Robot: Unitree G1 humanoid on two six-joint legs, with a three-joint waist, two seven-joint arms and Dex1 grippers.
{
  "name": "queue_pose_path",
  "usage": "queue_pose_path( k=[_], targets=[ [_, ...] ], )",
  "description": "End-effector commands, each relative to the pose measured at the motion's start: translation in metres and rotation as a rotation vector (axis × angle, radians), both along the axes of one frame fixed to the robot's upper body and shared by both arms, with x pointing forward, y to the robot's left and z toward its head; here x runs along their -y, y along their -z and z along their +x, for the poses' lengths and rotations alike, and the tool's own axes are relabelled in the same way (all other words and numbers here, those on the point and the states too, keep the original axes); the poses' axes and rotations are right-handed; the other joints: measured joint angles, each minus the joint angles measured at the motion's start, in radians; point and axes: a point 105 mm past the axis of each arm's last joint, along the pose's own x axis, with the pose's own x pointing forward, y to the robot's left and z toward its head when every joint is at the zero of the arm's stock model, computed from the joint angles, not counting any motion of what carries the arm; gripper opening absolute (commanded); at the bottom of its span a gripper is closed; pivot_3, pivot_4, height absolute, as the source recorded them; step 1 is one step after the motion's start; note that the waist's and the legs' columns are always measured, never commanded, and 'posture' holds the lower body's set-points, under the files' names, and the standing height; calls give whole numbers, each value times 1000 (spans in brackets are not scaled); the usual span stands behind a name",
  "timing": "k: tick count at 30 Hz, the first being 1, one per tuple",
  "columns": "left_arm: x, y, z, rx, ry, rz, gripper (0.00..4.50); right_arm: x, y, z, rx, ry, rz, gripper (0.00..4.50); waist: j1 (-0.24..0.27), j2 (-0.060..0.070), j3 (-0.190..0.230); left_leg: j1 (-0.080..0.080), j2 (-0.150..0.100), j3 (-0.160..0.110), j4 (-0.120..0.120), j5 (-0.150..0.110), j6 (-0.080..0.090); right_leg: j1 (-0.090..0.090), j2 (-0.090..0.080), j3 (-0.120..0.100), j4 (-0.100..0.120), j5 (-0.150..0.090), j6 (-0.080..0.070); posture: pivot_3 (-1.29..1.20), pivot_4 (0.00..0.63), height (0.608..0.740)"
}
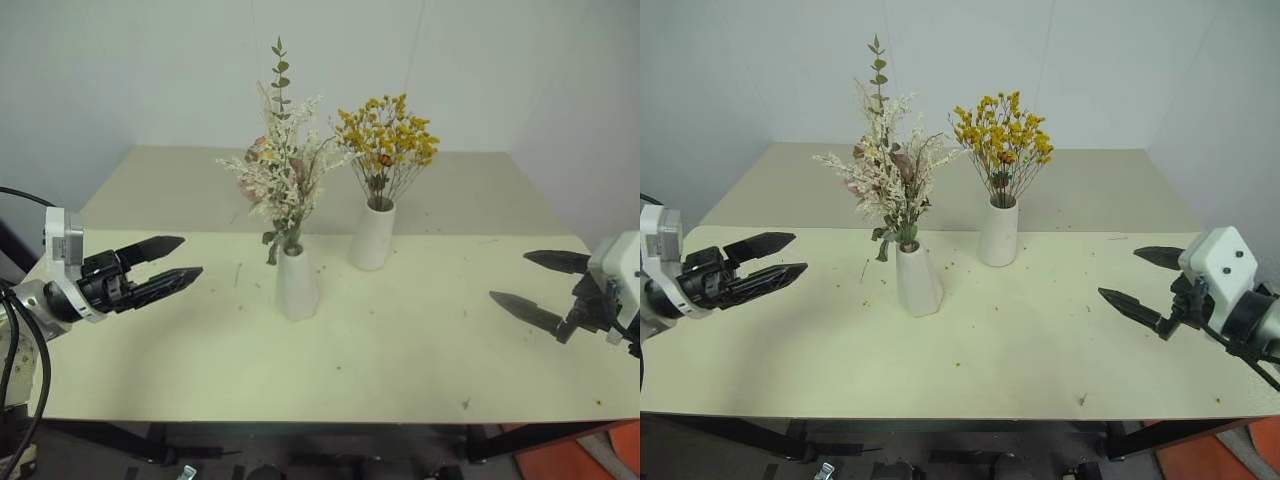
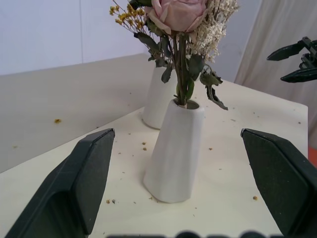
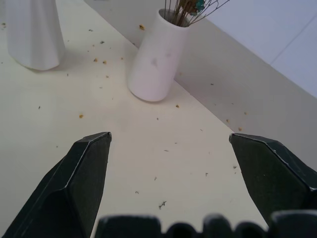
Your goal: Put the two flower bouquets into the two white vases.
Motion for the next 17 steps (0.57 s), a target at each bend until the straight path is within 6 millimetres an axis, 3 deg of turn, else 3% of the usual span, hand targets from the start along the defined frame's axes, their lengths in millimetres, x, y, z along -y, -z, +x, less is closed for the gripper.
queue_pose_path(
  k=[1,9,17],
  targets=[
    [-10,-19,-5,50,-46,10,4474,-2,-11,-6,80,-5,-14,4500,0,0,0,0,0,0,0,0,0,0,0,0,0,0,0,0,150,740],
    [-28,-36,-13,46,-71,66,4474,-14,1,-3,89,-27,23,4500,-3,0,0,1,0,1,-1,0,0,0,0,1,0,0,0,0,150,740],
    [-22,-40,-17,53,-75,72,4474,-22,12,1,73,-46,34,4500,-3,0,0,0,0,1,-1,0,0,-1,0,1,0,0,0,0,150,740]
  ],
)
